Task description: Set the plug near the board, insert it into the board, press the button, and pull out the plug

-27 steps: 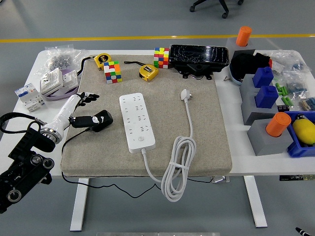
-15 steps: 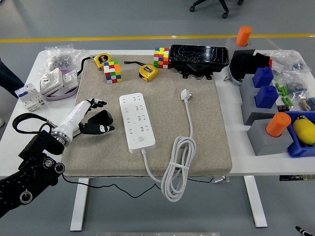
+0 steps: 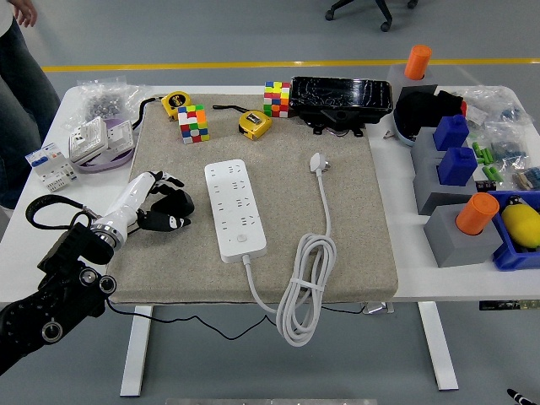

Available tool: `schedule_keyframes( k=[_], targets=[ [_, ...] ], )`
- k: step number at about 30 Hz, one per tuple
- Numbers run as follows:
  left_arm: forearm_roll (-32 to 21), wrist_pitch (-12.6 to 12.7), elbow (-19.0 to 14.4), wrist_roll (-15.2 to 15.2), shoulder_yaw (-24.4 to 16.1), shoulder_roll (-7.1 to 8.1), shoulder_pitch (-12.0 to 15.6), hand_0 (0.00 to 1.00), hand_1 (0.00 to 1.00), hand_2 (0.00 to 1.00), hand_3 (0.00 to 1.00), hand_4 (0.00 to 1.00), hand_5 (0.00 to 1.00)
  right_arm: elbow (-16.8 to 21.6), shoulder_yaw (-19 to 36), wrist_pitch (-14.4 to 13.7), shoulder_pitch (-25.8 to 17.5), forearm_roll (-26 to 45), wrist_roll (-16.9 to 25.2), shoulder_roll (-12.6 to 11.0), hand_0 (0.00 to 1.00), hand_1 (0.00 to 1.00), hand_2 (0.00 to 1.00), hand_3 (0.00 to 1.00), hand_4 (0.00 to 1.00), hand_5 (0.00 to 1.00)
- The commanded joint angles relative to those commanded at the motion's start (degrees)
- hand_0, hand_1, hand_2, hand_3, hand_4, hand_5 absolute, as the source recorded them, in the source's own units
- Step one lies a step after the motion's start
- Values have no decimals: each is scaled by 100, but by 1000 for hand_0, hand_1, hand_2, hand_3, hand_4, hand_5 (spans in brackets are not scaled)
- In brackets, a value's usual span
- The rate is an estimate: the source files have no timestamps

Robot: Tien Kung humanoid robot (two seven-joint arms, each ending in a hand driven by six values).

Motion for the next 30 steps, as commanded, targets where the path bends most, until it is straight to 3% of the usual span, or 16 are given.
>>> schedule_keyframes(
  k=[1,6,7,16,23,30],
  targets=[
    [7,-30,0,27,-6,-4,-9,369,432,526,562,740,2,2,0,1,0,2,0,-3,654,662,662,556,910,507],
    [196,-155,-26,152,-24,-2,-25,369,432,526,562,740,2,2,10,1,4,-2,2,-6,654,662,662,556,910,507],
    [215,-159,-35,158,-21,4,-27,303,389,506,556,707,2,1,8,1,8,0,1,-9,653,663,662,556,910,507],
    [249,-90,-220,-99,-36,81,-48,297,378,498,548,706,2,5,-34,0,30,6,3,-40,653,662,662,556,910,507],
    [44,-136,-352,-441,96,230,-243,302,385,496,545,711,2,12,-57,0,22,14,5,-42,653,663,662,557,910,507],
    [-15,-226,-415,-510,200,298,-436,311,391,495,546,708,2,3,-39,0,13,18,2,-23,653,663,662,557,910,507]
  ],
)
